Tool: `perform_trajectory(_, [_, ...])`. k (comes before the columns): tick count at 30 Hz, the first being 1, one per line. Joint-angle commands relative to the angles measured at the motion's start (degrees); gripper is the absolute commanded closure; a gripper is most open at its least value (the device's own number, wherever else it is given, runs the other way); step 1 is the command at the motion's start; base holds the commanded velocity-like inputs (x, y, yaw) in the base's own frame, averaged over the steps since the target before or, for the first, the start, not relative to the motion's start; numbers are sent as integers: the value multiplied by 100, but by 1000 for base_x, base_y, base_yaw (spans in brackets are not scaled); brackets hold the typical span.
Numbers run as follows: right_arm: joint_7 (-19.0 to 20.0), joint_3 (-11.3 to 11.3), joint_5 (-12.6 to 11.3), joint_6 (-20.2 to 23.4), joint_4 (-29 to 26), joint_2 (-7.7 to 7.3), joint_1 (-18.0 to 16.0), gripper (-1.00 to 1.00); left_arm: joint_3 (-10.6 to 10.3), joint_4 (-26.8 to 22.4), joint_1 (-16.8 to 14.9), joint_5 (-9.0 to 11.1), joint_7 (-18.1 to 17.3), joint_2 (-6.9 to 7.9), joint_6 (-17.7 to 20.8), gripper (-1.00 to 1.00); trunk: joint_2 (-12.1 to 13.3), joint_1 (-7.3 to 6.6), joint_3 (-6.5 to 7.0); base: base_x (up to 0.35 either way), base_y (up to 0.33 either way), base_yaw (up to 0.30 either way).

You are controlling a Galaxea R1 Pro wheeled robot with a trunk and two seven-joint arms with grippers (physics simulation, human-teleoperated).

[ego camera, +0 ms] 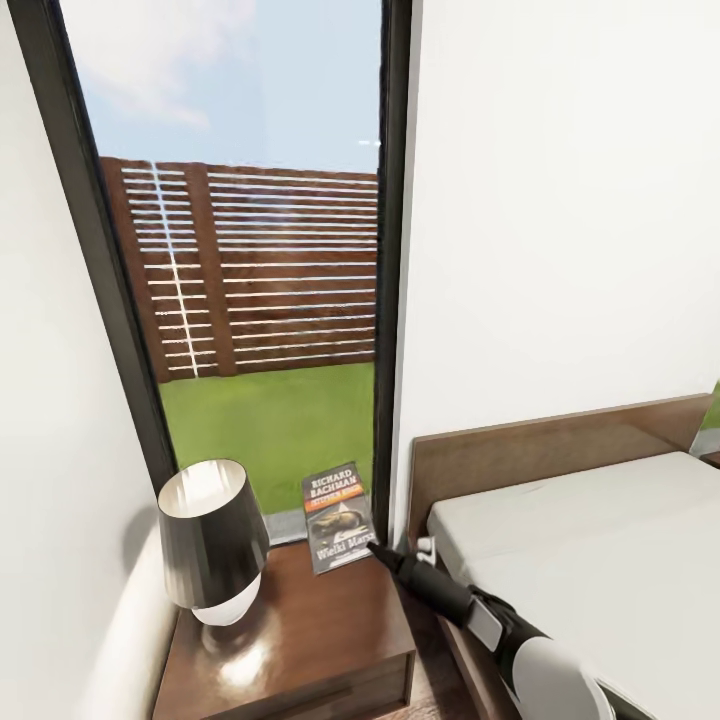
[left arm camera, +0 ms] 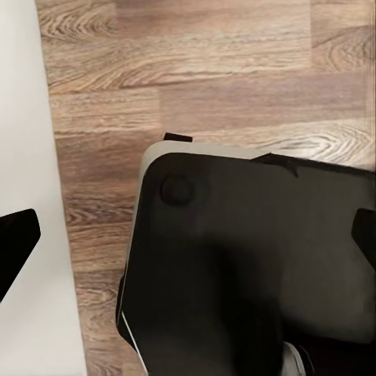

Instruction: In the bedroom, move the book from the bed onto either nightstand, and place the two sandals side by side next to the bed.

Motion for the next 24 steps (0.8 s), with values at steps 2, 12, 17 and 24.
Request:
perform_trajectory(2, [12,-21,18,73,4,3,1,100,-47,-29,5,44,30,-6,-9,-100,-3,2,-1,0,0,0])
perform_trajectory(12, [34,-38,264,-11,61,75,1,100,-40,-119,5,71,19,-30,-14,-100,-3,2,-1,0,0,0])
perform_trajectory(17, [14,-48,293,-113,134,110,3,100,-35,-165,5,87,11,-31,-63,-100,-3,2,-1,0,0,0])
perform_trajectory(24, [-15,-70,283,-156,164,113,6,100,-38,-185,5,91,8,-31,-145,-100,-3,2,-1,0,0,0])
